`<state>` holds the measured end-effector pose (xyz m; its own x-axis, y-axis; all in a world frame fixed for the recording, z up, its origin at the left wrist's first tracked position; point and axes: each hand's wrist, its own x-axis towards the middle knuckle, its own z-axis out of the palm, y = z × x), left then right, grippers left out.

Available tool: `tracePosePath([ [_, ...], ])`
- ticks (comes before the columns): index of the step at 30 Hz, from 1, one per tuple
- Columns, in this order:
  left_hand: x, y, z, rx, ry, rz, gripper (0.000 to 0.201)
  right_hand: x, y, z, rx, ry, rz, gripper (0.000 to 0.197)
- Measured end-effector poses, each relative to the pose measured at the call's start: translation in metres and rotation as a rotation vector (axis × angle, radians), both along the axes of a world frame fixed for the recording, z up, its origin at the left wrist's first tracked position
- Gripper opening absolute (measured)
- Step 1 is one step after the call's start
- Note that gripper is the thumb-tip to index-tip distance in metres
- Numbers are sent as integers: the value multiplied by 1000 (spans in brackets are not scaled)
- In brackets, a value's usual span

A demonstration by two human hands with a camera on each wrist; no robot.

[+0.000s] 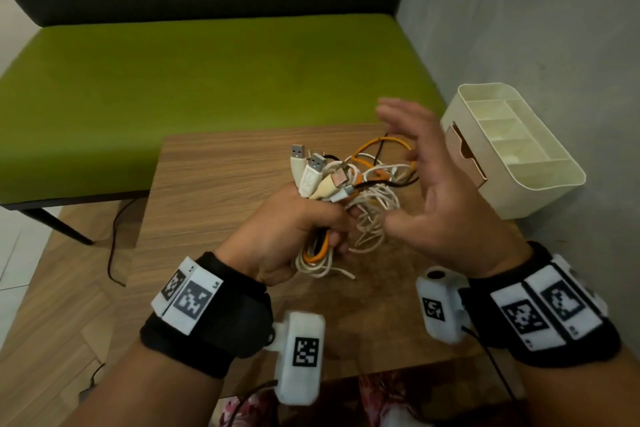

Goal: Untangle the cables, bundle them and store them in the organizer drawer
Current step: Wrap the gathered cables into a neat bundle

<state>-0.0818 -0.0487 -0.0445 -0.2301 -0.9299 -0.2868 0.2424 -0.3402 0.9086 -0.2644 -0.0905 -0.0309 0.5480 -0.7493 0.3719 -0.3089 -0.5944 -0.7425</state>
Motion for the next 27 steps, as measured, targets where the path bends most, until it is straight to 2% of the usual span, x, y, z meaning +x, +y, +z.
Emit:
tracePosePath([
  [2,-1,4,5,-16,1,-52,13,6,4,-1,185,60,117,100],
  [3,-1,6,6,-31,-1,-81,16,9,5,-5,241,93,136,97],
  [4,0,6,7,-46,-2,-101,15,10,2,-11,244,115,118,87],
  [6,2,6,8,-75,4,-115,8,9,-9,-22,96,201,-6,47],
  [8,6,6,9,-98,-4,-96,15,6,-21,-29,-129,279,-161,17],
  [12,14,4,12,-138,43,-95,14,0,-38,-33,-444,357,-503,5],
  [14,15,3,12,-155,60,-96,14,-2,-40,-34,-484,389,-620,10],
  [16,15,3,12,-161,83,-93,13,-2,-41,-36,-423,422,-649,12],
  [20,25,1,8,-110,170,-29,14,-13,-48,-43,-217,682,-740,40],
  [22,29,0,3,-103,100,27,14,-21,-48,-44,-96,798,-707,53],
  [25,27,-2,-2,-65,-9,53,10,-29,-43,-42,215,946,-478,119],
  [27,28,-5,-2,-43,-36,50,9,-31,-37,-27,349,953,-329,146],
])
